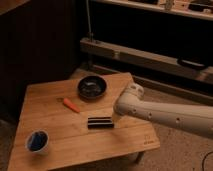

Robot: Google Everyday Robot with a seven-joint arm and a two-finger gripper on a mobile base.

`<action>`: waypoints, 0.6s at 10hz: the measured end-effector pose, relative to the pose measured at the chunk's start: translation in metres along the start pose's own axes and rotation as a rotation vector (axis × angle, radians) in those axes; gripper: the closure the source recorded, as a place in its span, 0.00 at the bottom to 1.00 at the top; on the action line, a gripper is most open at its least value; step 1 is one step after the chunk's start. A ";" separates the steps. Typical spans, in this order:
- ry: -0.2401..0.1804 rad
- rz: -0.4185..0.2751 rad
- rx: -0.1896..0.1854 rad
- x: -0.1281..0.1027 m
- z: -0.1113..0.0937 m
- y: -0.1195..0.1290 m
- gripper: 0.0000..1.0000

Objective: Pick up the ceramic bowl

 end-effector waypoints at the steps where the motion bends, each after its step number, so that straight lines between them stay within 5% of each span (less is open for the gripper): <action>1: 0.001 0.000 -0.001 0.000 0.000 0.000 0.20; 4: -0.024 0.059 0.007 -0.005 0.002 0.007 0.20; 5: -0.049 0.146 0.009 -0.008 0.003 0.013 0.20; 6: -0.091 0.306 0.010 -0.010 0.003 0.021 0.20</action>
